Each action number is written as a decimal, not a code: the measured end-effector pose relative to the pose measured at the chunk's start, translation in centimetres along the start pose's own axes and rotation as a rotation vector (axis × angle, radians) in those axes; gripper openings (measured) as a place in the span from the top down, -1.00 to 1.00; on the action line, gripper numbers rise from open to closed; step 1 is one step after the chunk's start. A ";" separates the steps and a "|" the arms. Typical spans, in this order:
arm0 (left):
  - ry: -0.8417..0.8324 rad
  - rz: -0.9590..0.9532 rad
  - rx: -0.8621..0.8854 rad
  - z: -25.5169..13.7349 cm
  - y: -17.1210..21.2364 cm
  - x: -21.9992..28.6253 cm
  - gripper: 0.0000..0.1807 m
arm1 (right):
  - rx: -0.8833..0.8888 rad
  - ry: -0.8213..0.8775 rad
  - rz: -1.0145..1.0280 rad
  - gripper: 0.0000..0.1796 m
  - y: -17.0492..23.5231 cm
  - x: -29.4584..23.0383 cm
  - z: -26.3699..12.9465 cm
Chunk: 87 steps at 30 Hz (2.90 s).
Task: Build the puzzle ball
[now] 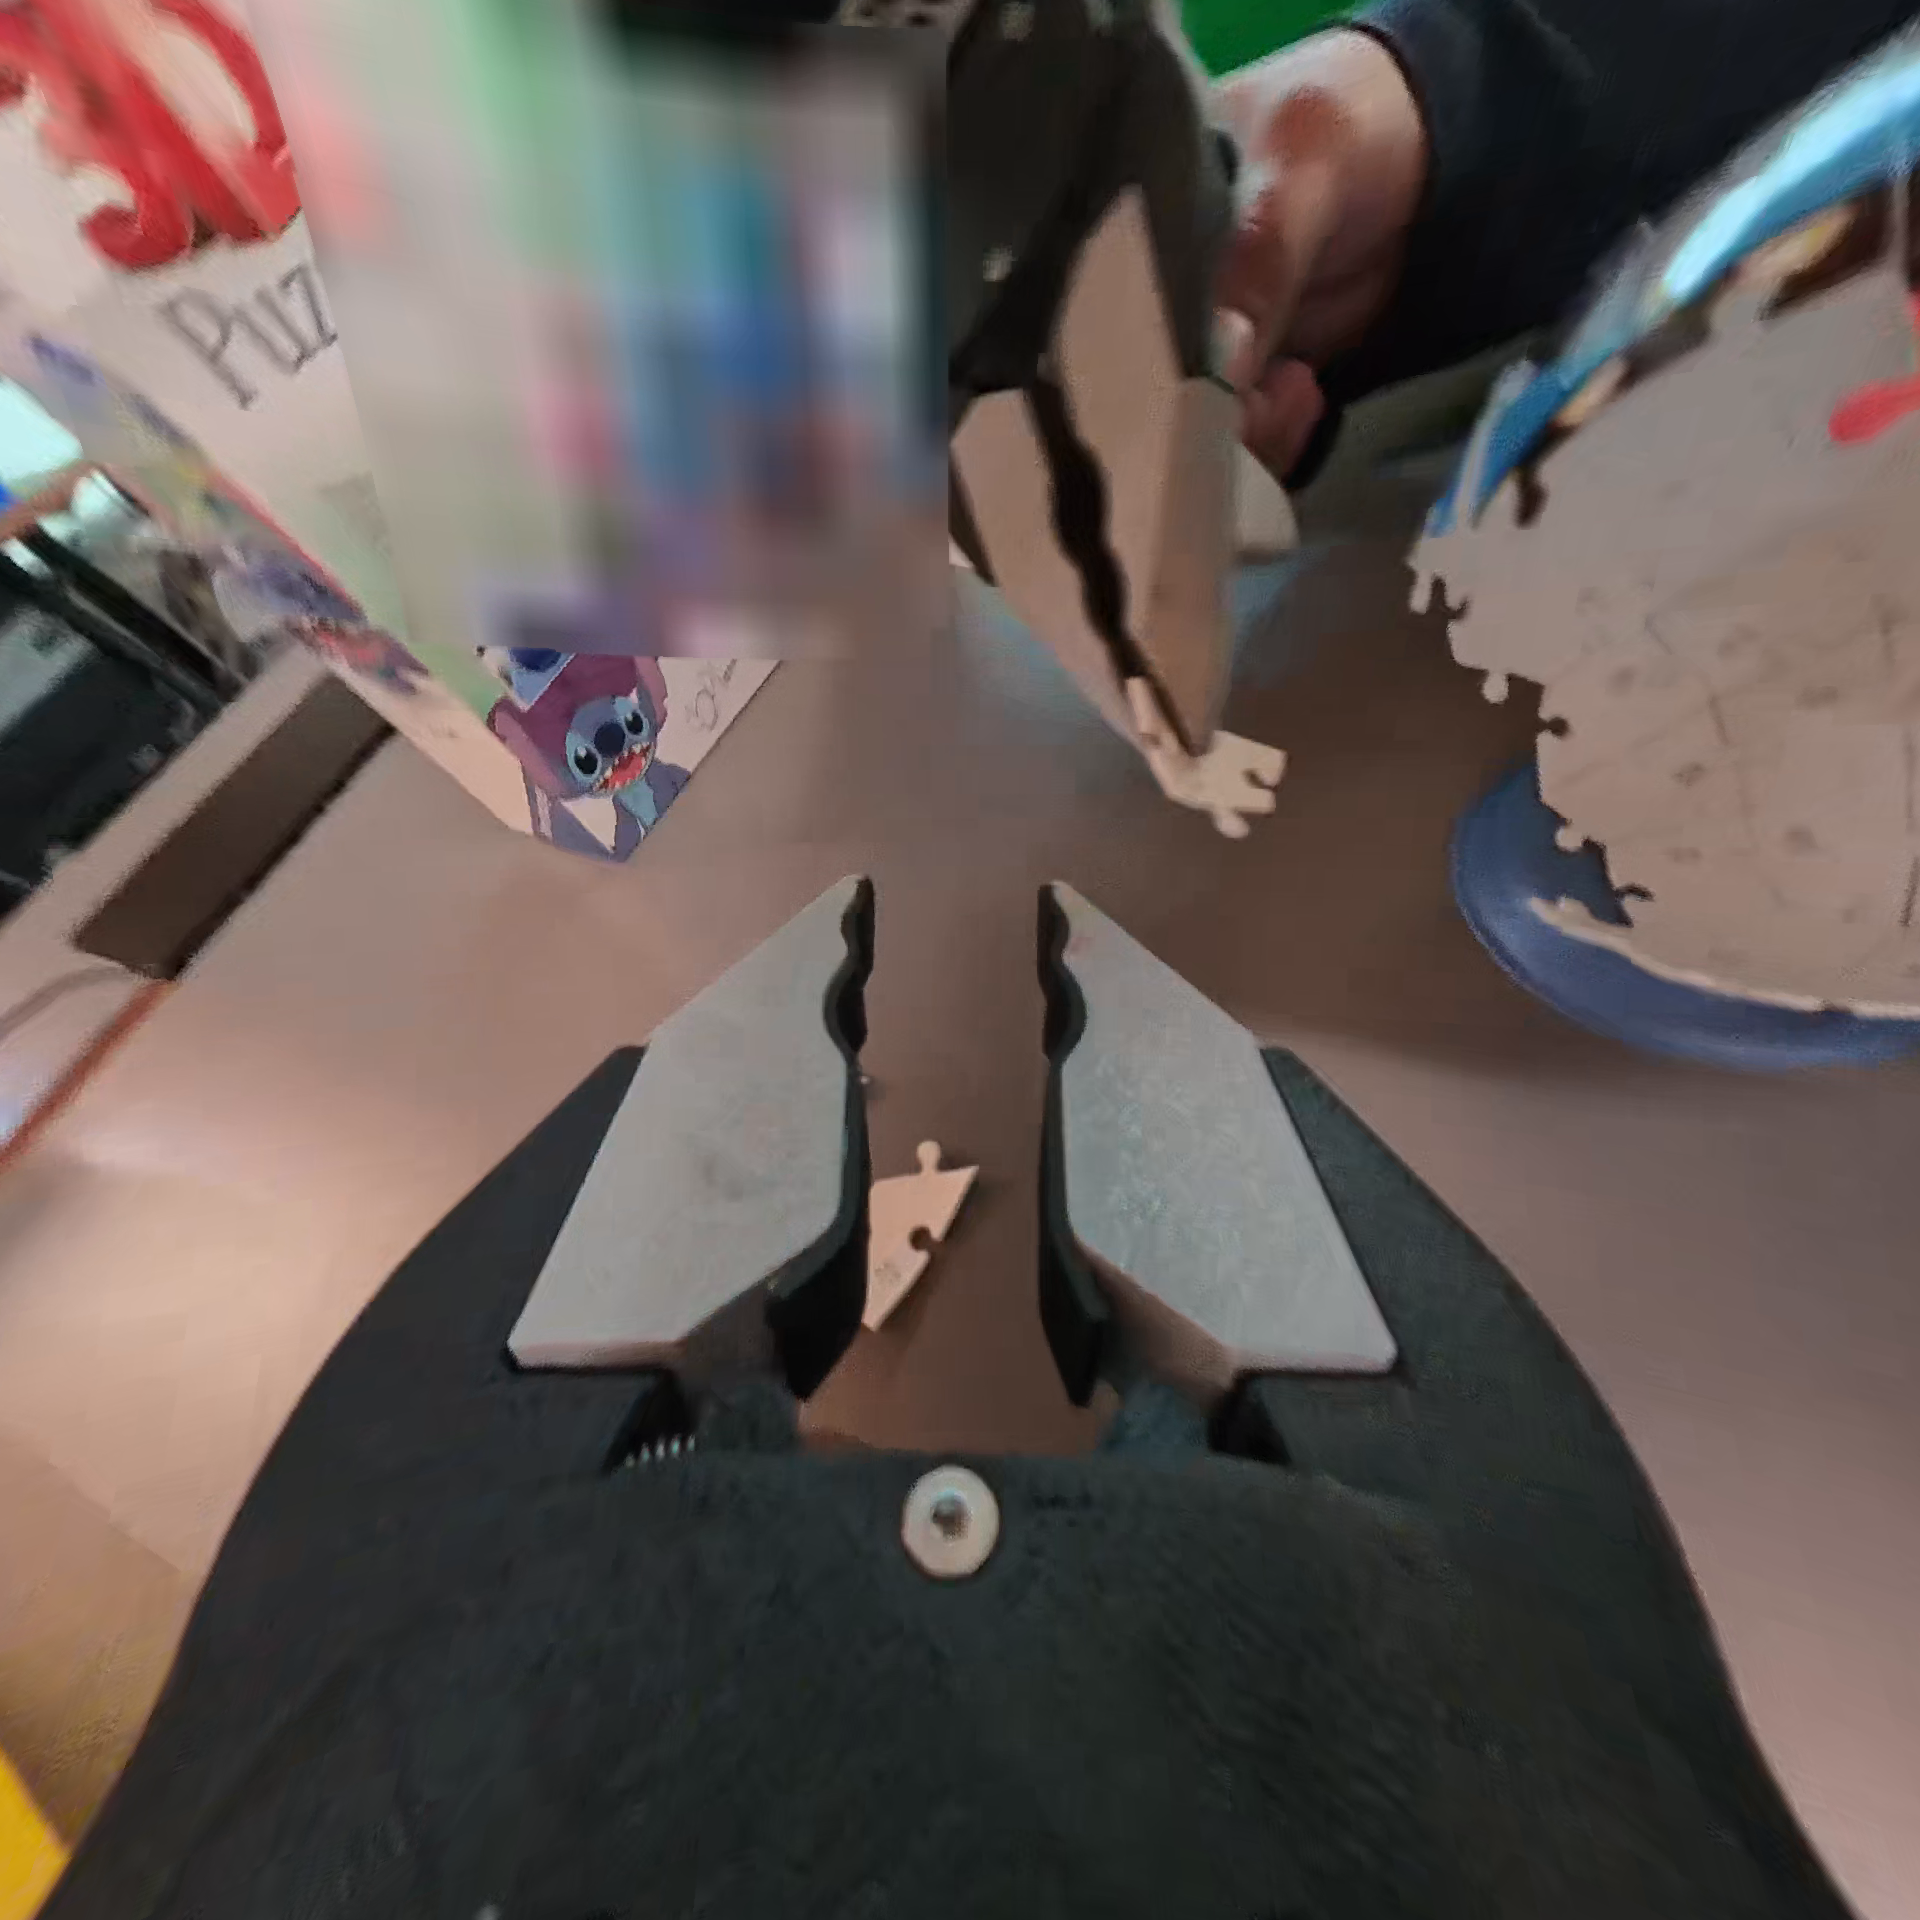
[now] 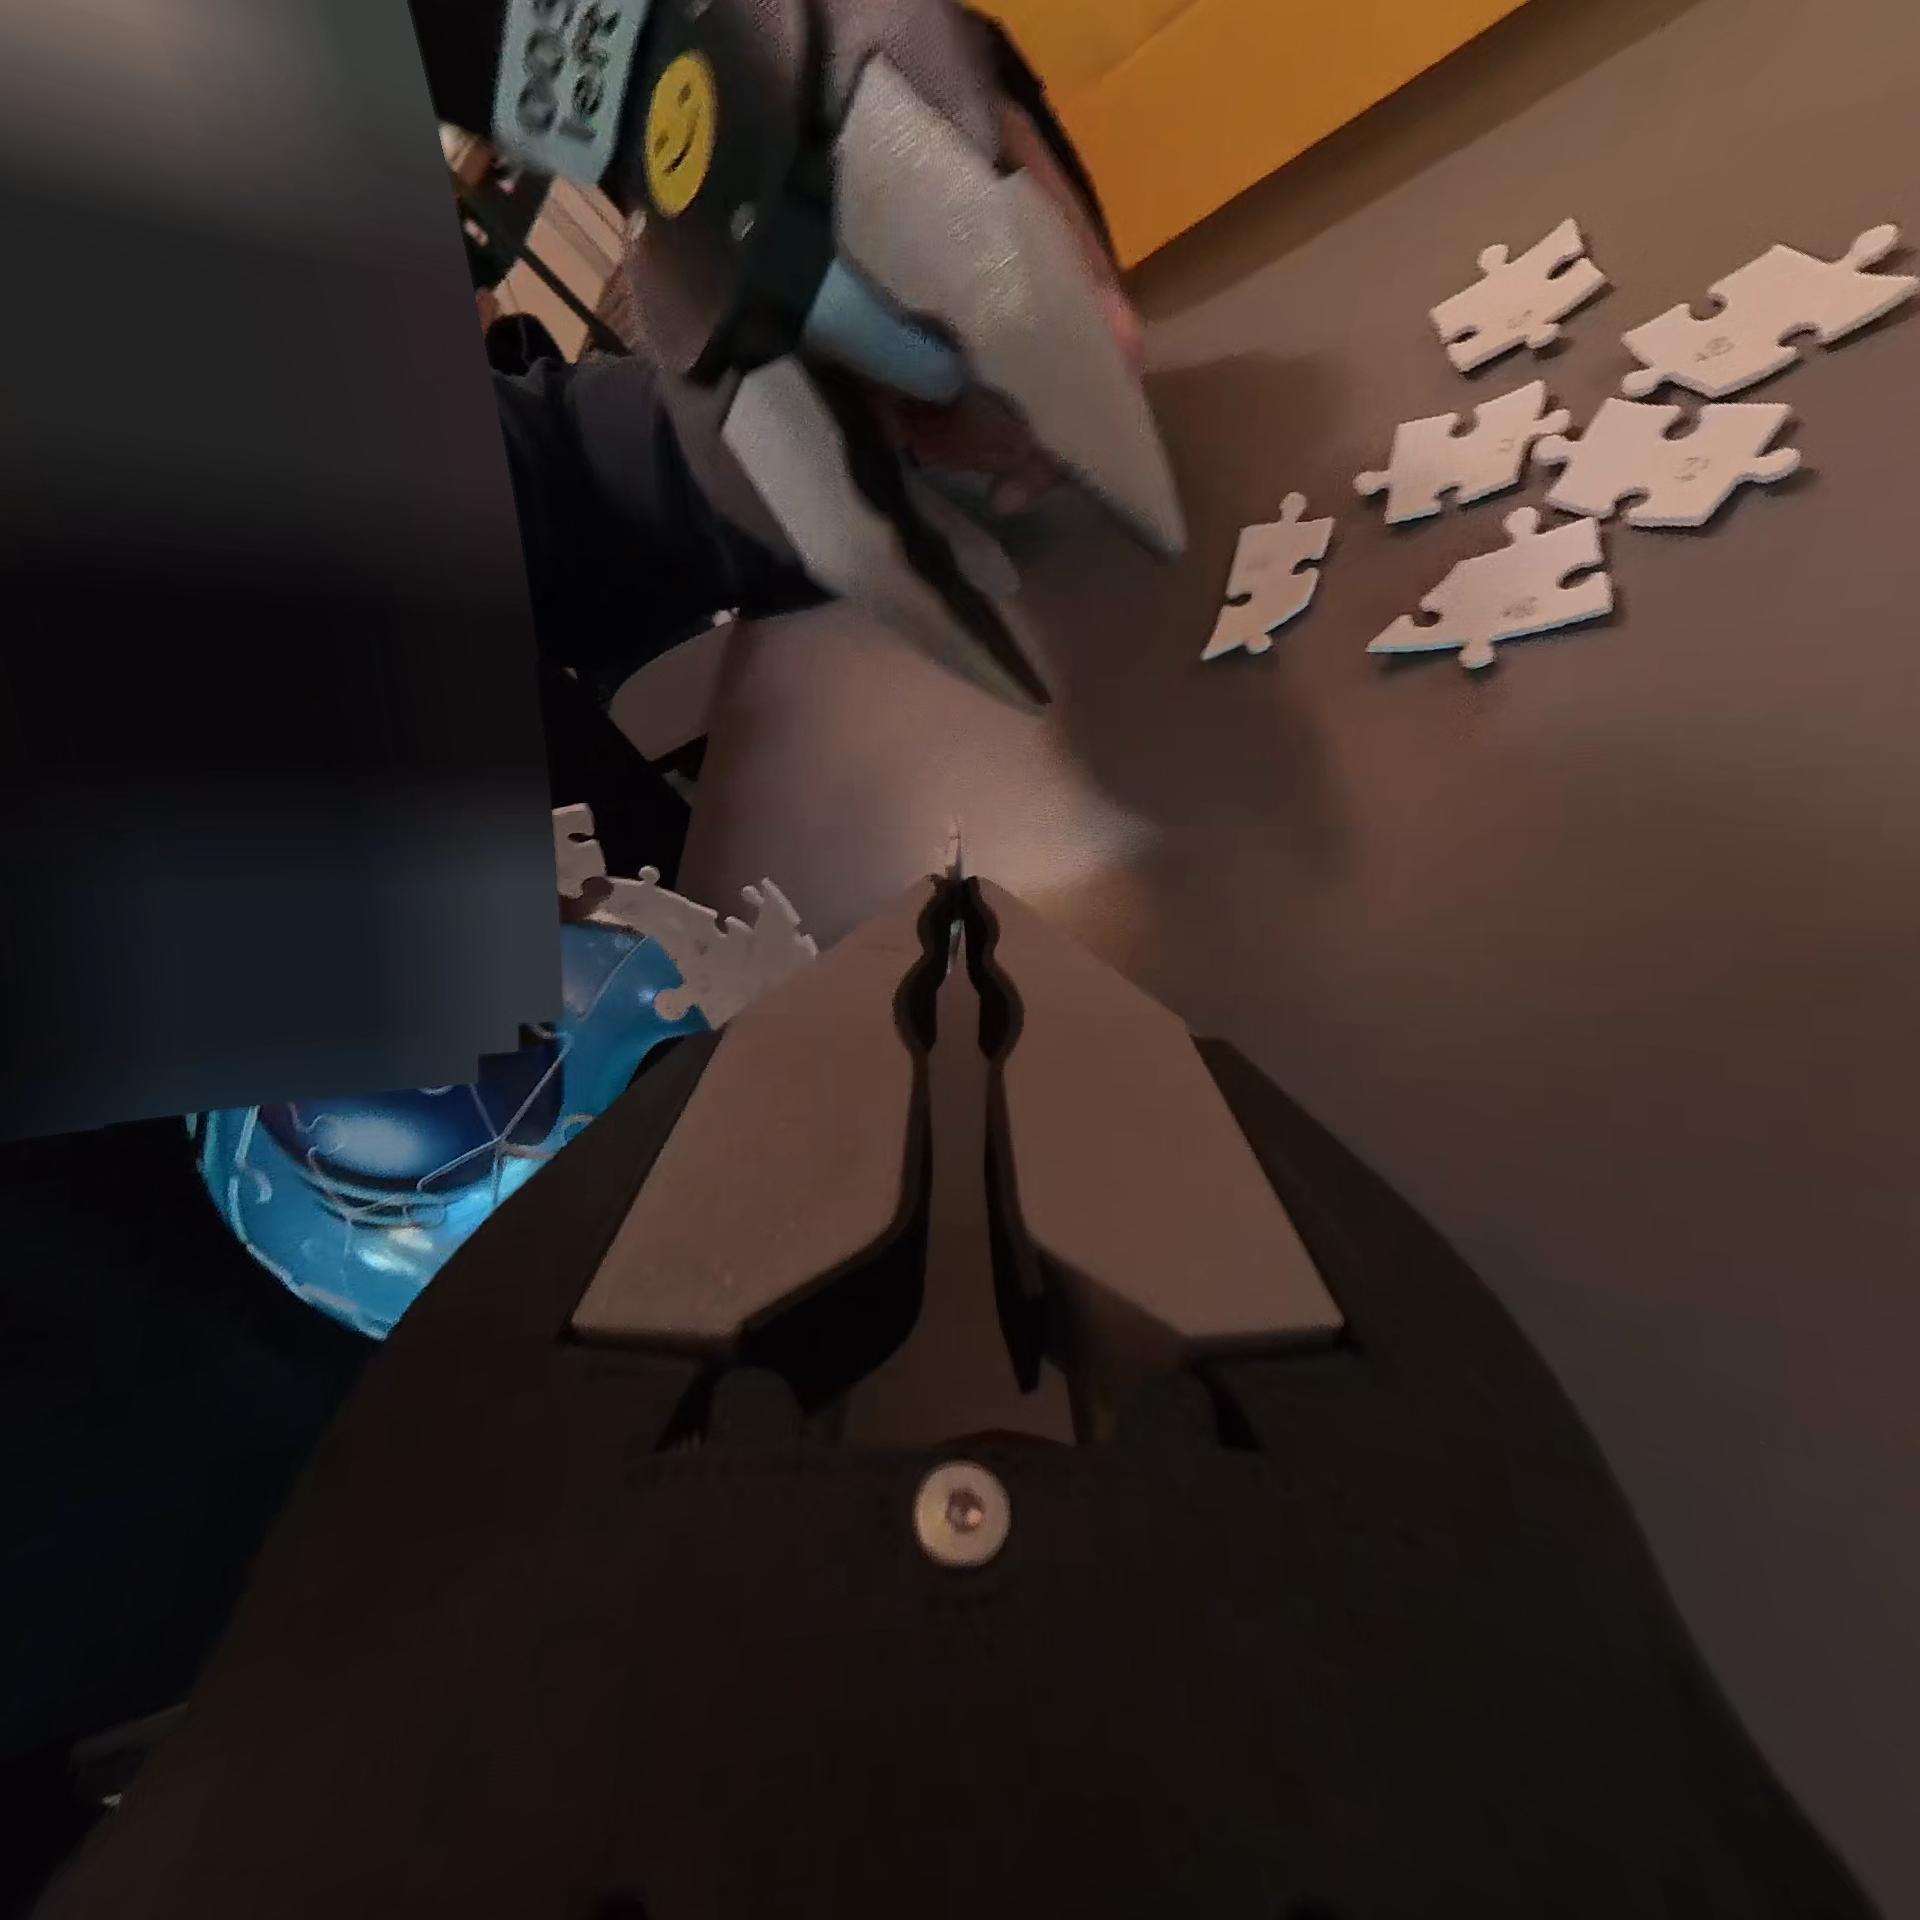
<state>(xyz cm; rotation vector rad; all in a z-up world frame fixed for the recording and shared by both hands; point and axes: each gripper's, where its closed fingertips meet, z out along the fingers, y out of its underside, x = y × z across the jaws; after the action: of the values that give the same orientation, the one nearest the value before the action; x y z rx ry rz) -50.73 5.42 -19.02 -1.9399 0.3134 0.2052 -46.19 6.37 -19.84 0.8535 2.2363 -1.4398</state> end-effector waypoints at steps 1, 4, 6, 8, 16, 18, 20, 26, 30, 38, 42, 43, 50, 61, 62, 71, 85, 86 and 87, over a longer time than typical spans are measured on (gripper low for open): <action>0.003 -0.057 0.004 0.0 0.0 -0.4 0.68 | -0.001 -0.011 -0.008 1.00 0.2 -0.3 0.1; -0.005 -0.170 -0.035 0.4 0.8 -0.9 0.69 | -0.008 -0.040 -0.035 1.00 1.0 -1.1 0.4; -0.003 -0.190 -0.091 0.9 1.9 -0.8 0.69 | -0.018 -0.051 -0.026 1.00 1.6 -1.3 0.7; -0.012 -0.196 -0.143 1.3 2.8 -0.8 0.68 | -0.015 -0.059 -0.008 1.00 2.0 -1.3 0.9; 0.078 -0.291 -0.107 1.1 2.1 0.1 0.72 | -0.014 -0.046 0.025 1.00 2.4 -1.1 1.1; 0.137 -0.312 -0.087 1.1 1.5 1.0 0.72 | -0.015 -0.029 0.029 1.00 2.3 -0.8 1.0; 0.196 -0.337 -0.053 1.1 0.7 1.9 0.72 | -0.014 -0.021 0.027 1.00 2.2 -0.8 0.9; 0.341 -0.423 -0.013 1.3 -0.6 4.2 0.73 | -0.032 0.007 0.013 1.00 1.9 -0.8 0.9; 0.406 -0.421 -0.026 1.5 -0.8 5.5 0.81 | -0.036 0.023 0.014 1.00 1.8 -0.7 1.0; 0.441 -0.442 -0.022 1.5 -1.1 6.1 0.97 | -0.020 0.041 0.000 1.00 1.2 -0.6 0.9; 0.464 -0.515 -0.028 1.5 -1.0 5.9 0.99 | -0.005 0.042 0.011 1.00 1.0 -0.6 0.9; 0.472 -0.525 -0.026 1.5 -1.0 5.9 0.99 | -0.002 0.036 0.015 1.00 1.0 -0.6 0.9; 0.416 -0.483 0.063 1.2 -2.0 4.9 1.00 | 0.070 -0.016 0.036 0.96 0.0 -1.1 -0.2; 0.381 -0.594 0.097 1.4 -2.1 3.4 1.00 | 0.107 0.097 -0.011 1.00 -0.8 0.1 -0.9; 0.385 -0.608 0.091 1.4 -2.0 3.4 1.00 | 0.104 0.111 -0.020 1.00 -0.8 0.2 -0.9; 0.417 -0.628 0.050 1.5 -1.6 4.1 0.99 | 0.133 0.128 -0.035 1.00 -1.4 0.2 -0.7; 0.466 -0.623 0.005 1.6 -1.3 5.1 0.90 | 0.064 0.084 -0.028 1.00 0.0 -0.4 -0.5; 0.463 -0.609 0.004 1.5 -1.3 5.0 0.86 | 0.050 0.079 -0.028 1.00 0.2 -0.5 -0.5; 0.459 -0.597 0.009 1.3 -1.2 4.8 0.85 | 0.040 0.074 -0.028 1.00 0.4 -0.6 -0.6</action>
<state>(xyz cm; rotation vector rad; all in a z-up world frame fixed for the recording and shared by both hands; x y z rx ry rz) -45.77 6.48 -19.84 -1.9688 0.0192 -0.6351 -45.43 6.88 -19.50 0.9057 2.2893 -1.4933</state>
